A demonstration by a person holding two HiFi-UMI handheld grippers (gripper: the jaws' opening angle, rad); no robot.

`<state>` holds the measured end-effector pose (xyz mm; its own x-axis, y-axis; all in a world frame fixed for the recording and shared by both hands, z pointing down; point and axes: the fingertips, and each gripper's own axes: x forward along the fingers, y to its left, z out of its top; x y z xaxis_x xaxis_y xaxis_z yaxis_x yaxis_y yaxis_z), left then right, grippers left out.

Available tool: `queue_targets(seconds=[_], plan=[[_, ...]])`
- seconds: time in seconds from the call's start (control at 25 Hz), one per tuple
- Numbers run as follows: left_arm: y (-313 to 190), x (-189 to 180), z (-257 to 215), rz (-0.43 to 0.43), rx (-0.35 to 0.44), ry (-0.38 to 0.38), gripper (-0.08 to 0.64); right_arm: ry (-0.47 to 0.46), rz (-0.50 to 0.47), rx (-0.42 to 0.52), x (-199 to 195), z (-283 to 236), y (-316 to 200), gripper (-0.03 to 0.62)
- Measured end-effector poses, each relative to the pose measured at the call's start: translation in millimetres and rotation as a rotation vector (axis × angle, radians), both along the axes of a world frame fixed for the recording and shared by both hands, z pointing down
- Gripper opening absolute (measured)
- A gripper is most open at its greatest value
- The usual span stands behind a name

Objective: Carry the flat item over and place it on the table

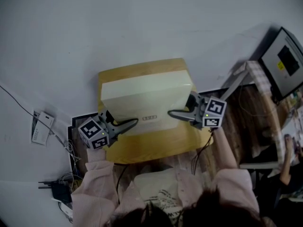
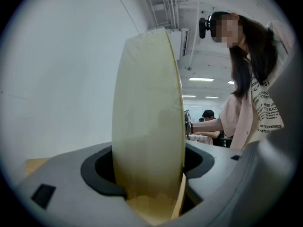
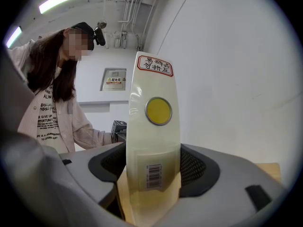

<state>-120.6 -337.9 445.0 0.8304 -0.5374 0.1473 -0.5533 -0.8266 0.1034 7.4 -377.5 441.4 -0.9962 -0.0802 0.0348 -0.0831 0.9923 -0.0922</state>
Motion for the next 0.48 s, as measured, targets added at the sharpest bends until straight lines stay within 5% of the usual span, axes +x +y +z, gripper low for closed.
queue_targets(seconds=[0.48], plan=[[-15.1, 5.1, 35.8, -0.004, 0.015, -0.022, 0.360, 0.012, 0.004, 0.028, 4.7, 35.1, -12.5, 0.327]])
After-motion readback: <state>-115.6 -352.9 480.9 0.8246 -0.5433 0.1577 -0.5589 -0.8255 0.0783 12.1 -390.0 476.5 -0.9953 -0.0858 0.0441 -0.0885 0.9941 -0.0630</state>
